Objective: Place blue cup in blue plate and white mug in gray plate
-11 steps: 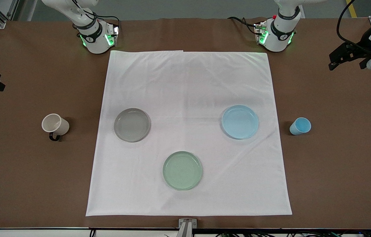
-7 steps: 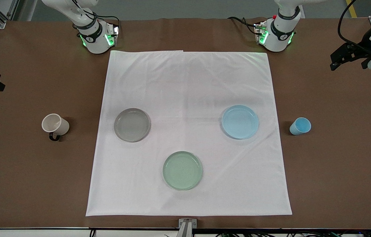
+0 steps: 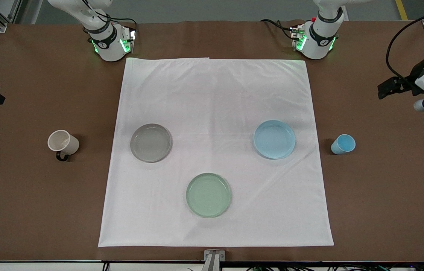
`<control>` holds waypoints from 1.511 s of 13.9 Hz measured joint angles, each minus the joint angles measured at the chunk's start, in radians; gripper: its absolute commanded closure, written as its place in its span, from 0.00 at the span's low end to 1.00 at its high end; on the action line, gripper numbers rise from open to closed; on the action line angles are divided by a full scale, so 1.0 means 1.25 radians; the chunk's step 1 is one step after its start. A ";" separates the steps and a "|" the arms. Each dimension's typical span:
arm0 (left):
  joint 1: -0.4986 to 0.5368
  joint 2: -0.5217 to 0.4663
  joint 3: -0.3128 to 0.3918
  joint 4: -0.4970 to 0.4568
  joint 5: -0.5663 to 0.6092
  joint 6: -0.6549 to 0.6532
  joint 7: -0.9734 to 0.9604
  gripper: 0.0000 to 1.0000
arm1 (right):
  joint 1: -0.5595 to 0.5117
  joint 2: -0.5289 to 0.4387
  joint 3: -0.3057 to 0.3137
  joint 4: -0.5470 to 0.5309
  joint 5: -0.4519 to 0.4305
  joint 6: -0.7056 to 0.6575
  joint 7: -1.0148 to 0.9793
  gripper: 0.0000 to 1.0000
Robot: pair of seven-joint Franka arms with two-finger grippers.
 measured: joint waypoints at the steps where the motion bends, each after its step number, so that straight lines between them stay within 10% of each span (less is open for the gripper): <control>1: 0.006 0.012 0.000 -0.032 0.000 0.039 0.000 0.00 | -0.001 0.006 -0.001 -0.001 -0.001 0.000 0.000 0.00; 8: 0.079 0.074 0.001 -0.368 0.002 0.541 -0.001 0.07 | -0.027 0.166 -0.005 -0.064 -0.017 0.128 -0.030 0.00; 14: 0.095 0.211 0.001 -0.377 0.002 0.650 -0.001 0.41 | -0.079 0.357 -0.006 -0.210 -0.012 0.477 -0.140 0.00; 19: 0.099 0.249 0.000 -0.375 0.002 0.654 -0.001 1.00 | -0.081 0.399 -0.005 -0.283 -0.012 0.588 -0.140 0.00; 21: 0.097 0.249 -0.008 -0.366 0.002 0.654 -0.001 1.00 | -0.083 0.400 -0.005 -0.293 -0.012 0.588 -0.146 0.00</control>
